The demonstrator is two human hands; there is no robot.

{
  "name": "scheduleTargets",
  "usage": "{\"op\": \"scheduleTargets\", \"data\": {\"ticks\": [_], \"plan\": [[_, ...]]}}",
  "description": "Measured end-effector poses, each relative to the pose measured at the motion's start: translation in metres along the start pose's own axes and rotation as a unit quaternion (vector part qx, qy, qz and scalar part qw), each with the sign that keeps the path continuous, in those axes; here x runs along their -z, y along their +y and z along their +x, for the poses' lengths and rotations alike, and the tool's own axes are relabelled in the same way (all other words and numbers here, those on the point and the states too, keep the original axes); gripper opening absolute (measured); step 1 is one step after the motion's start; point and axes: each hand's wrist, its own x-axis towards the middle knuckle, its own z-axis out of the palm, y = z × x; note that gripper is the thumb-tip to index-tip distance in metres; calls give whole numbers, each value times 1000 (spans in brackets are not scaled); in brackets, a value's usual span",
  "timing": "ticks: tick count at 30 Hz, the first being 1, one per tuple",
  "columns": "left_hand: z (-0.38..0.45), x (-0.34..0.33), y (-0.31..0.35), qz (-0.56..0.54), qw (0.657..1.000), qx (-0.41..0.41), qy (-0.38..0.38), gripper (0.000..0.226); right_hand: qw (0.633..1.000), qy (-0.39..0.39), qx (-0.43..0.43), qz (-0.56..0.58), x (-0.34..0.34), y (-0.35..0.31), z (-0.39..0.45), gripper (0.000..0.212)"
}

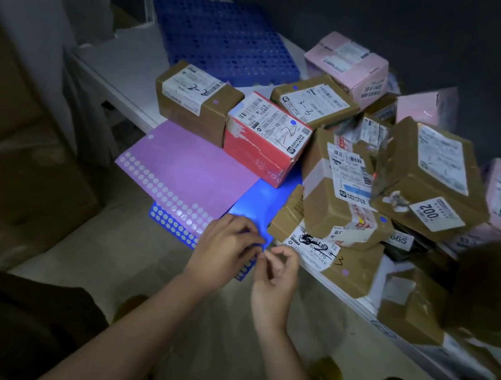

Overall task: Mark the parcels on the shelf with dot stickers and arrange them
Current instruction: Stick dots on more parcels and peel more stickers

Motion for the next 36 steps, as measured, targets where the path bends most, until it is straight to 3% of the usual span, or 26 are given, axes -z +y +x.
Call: {"op": "scheduleTargets", "data": {"ticks": [9, 15, 17, 20, 23, 27, 36], "plan": [[0, -1, -2, 42, 999, -24, -11, 28, 996, -6, 40, -77, 5, -2, 3, 41], [2, 0, 3, -26, 998, 52, -26, 30, 986, -21, 48, -158, 9, -2, 8, 49], [2, 0, 4, -47, 994, 90, -38, 29, 986, -19, 45, -161, 11, -3, 7, 43], [-1, 5, 8, -44, 992, 122, 5, 26, 984, -19, 47, -171, 16, -8, 1, 30], [-2, 18, 20, -27, 996, 60, 67, 26, 980, 17, 100, -174, 24, -24, 1, 10], [12, 35, 46, 20, 990, -60, 128, 20, 1000, -5, -28, -8, 30, -73, 3, 14], [38, 51, 115, 55, 957, -227, 171, 12, 978, 11, -159, 135, 82, -150, 2, 7]]}}
